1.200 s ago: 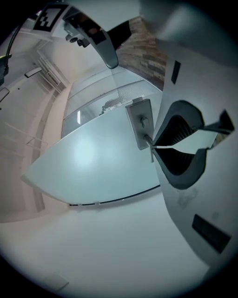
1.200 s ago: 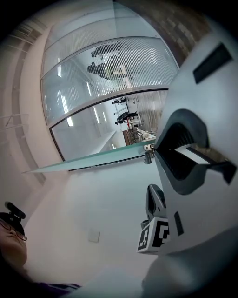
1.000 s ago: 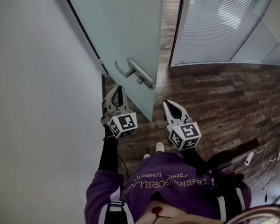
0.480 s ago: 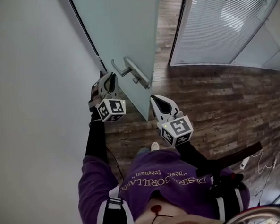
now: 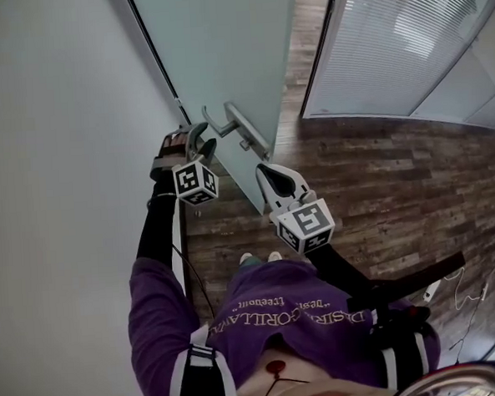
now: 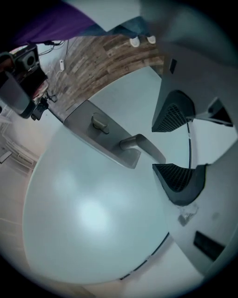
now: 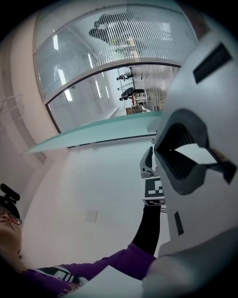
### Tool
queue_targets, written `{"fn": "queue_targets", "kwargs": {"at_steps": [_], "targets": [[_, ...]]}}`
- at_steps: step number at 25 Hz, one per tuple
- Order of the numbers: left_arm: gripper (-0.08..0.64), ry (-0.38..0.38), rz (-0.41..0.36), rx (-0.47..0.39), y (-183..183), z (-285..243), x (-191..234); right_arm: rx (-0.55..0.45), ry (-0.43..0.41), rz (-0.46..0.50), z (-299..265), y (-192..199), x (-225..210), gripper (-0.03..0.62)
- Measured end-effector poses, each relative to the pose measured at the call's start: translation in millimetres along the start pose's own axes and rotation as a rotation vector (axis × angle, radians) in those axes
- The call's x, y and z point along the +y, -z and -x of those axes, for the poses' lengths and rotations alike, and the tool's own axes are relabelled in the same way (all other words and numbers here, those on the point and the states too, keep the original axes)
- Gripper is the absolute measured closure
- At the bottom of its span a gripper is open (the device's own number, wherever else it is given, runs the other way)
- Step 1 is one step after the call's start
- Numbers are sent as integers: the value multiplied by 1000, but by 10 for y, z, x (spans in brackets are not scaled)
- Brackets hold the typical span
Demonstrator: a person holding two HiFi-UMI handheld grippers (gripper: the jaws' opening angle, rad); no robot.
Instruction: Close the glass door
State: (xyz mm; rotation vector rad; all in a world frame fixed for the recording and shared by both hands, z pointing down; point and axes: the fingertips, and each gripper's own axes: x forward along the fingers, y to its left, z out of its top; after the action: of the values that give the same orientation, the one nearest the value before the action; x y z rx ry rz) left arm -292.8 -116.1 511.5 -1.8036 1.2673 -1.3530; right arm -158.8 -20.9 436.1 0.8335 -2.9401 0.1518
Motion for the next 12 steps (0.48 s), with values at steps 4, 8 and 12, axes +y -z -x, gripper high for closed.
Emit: {"fn": "queue_targets", "kwargs": {"at_steps": [4, 8, 12], "targets": [[373, 12, -113, -12, -44, -145, 18, -2, 22, -11, -97, -71, 25, 603], [373, 5, -181, -25, -80, -230, 86, -7, 34, -23, -168, -99, 47, 603], [373, 25, -215, -41, -40, -304, 19, -13, 55, -32, -210, -64, 75, 603]]}}
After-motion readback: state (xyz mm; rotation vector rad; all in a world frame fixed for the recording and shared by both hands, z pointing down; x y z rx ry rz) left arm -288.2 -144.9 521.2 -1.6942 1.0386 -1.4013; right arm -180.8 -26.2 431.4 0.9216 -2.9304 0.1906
